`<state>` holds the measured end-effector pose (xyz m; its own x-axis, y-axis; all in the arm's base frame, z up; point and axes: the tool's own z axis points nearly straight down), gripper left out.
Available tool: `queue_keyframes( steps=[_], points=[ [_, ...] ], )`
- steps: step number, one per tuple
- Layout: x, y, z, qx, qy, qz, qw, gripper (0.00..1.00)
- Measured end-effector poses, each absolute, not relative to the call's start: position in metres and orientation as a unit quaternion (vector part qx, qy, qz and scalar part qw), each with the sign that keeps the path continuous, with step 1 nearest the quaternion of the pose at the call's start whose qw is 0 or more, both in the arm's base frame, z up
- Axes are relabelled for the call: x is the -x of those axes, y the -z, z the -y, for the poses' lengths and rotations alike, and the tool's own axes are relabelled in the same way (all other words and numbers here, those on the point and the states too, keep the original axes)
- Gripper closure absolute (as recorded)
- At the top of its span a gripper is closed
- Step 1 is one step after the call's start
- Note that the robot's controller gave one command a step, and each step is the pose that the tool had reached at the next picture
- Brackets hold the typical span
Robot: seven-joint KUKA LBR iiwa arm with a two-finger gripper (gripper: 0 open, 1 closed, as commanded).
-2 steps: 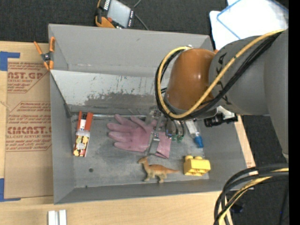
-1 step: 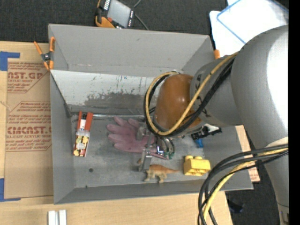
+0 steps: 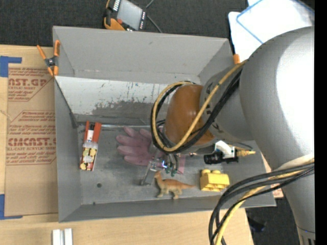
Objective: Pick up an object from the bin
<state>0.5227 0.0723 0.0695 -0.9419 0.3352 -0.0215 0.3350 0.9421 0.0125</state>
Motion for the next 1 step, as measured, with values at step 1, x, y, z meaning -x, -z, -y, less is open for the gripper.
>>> queue_keyframes(
  steps=[1],
  points=[
    [-0.5348, -0.0692, -0.0589, -0.045, -0.003, -0.999, 0.003, 1.0]
  ],
)
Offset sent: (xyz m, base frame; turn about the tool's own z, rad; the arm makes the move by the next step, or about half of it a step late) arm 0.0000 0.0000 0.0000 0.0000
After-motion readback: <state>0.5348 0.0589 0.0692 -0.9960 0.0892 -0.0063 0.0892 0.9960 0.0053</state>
